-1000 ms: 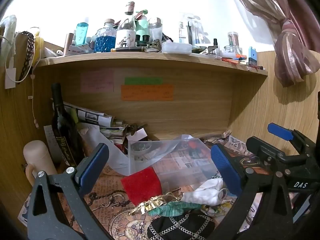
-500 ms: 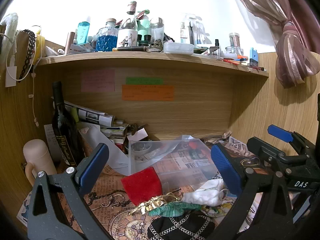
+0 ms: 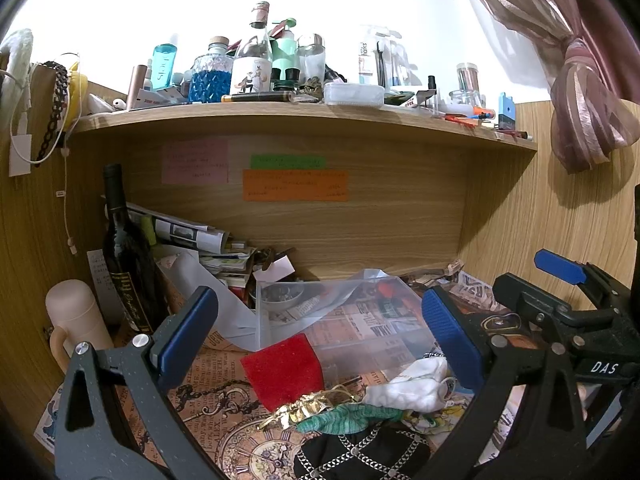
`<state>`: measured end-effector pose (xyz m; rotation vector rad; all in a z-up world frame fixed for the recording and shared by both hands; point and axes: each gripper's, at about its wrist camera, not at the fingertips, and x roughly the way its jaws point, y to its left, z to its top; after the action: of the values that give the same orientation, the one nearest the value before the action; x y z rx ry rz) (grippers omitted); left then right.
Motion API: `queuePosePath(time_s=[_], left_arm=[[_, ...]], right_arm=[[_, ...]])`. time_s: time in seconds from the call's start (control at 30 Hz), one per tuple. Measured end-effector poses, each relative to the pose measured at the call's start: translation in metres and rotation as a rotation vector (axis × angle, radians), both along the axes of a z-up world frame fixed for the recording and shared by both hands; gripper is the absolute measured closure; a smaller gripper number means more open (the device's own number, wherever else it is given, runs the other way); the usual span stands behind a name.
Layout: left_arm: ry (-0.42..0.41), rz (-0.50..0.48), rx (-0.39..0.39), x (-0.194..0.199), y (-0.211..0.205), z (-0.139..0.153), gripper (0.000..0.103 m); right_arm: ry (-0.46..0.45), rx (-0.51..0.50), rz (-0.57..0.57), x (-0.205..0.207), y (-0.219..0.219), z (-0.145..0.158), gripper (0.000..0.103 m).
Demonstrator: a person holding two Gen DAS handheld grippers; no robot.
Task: Organize soft objects
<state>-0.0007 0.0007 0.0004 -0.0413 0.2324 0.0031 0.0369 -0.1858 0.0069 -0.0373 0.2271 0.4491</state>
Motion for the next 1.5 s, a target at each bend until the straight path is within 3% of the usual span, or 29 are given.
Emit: queuePosePath(time_s=[1.5], left_arm=[[0.012, -0.006, 0.004, 0.0056, -0.0015, -0.0039, 0.000]], right_arm=[[0.000, 0.004, 0.017, -0.0022, 0.0017, -0.0029, 0.000]])
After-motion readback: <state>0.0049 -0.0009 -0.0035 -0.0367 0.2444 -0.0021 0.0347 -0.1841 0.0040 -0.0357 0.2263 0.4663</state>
